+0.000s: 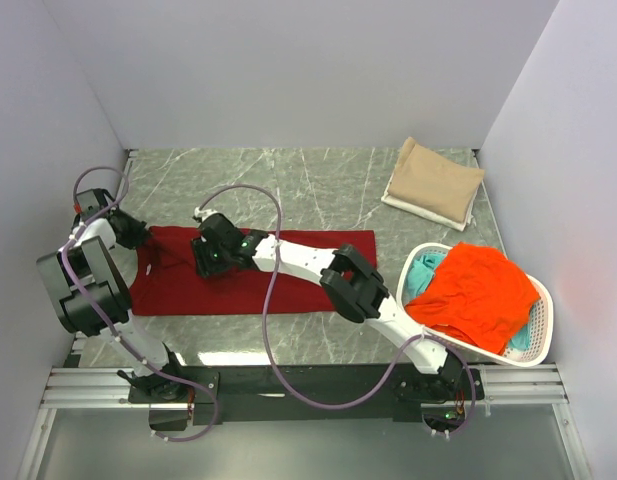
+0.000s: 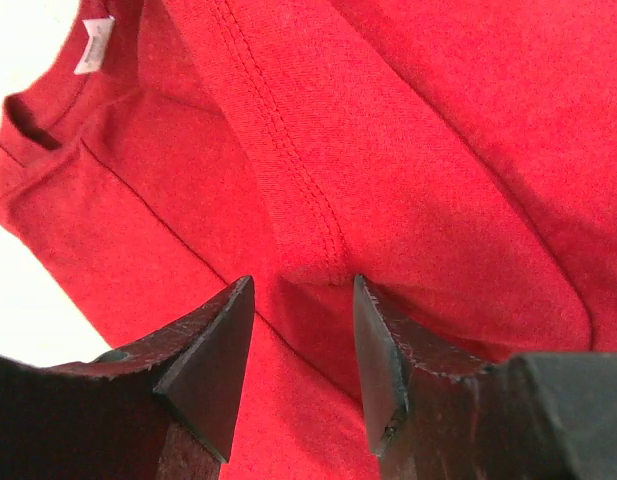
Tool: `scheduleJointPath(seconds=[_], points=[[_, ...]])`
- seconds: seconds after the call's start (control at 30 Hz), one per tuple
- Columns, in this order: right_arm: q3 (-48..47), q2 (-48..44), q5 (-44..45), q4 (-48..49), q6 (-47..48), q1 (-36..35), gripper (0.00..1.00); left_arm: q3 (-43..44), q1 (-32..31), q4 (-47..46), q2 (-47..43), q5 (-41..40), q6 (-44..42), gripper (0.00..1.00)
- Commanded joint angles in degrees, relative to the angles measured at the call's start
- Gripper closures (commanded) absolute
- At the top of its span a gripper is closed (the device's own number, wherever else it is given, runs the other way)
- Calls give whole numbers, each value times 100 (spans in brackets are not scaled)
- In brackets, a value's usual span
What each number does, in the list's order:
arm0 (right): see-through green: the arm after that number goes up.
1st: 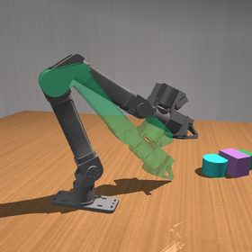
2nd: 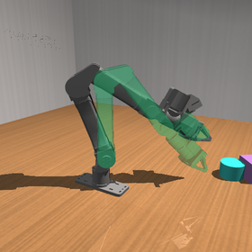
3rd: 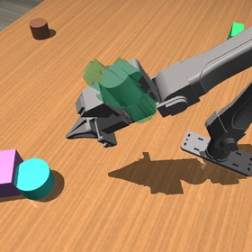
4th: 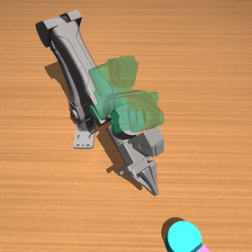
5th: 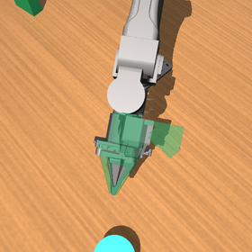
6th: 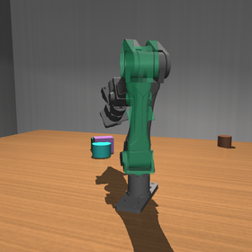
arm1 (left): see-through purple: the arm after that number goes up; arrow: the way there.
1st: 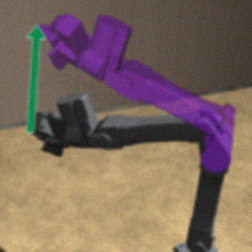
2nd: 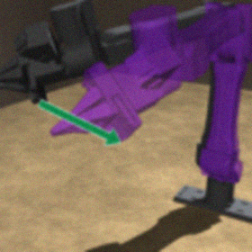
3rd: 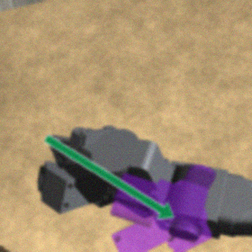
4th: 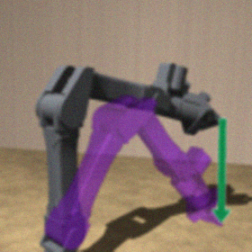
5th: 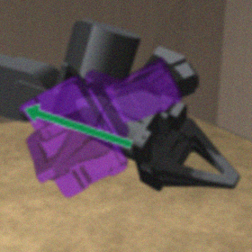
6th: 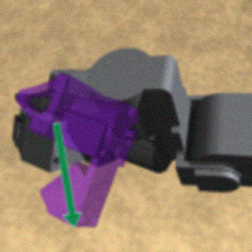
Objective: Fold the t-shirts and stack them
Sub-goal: Fold the tshirt
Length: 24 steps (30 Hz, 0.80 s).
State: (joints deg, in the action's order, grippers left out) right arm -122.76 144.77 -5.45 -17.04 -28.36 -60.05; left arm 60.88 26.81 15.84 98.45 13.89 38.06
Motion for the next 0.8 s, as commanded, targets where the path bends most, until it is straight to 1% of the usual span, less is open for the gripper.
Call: scheduleJointPath(seconds=[0.0, 0.17, 0.5, 0.6, 0.63, 0.7, 0.73, 0.77], points=[[-275, 104, 404, -28, 173, -129, 48, -76, 26, -221, -344, 79, 52, 100], [-354, 227, 537, -36, 85, -156, 48, -147, 35, -239, -388, 105, 61, 100], [-503, 464, 1081, -36, -187, -147, 53, -288, 26, -292, -511, 131, 70, 100], [-495, 482, 1292, -19, -292, -138, 59, -279, 26, -283, -511, 184, 78, 100], [-503, 491, 1319, -2, -319, -138, 65, -287, 35, -291, -503, 184, 78, 100], [-547, 526, 1406, 7, -398, -138, 73, -296, 35, -292, -538, 176, 78, 100], [-547, 535, 1433, 7, -425, -147, 83, -314, 26, -292, -555, 175, 78, 100], [-547, 535, 1468, 25, -460, -147, 86, -323, 35, -300, -555, 175, 70, 99]])
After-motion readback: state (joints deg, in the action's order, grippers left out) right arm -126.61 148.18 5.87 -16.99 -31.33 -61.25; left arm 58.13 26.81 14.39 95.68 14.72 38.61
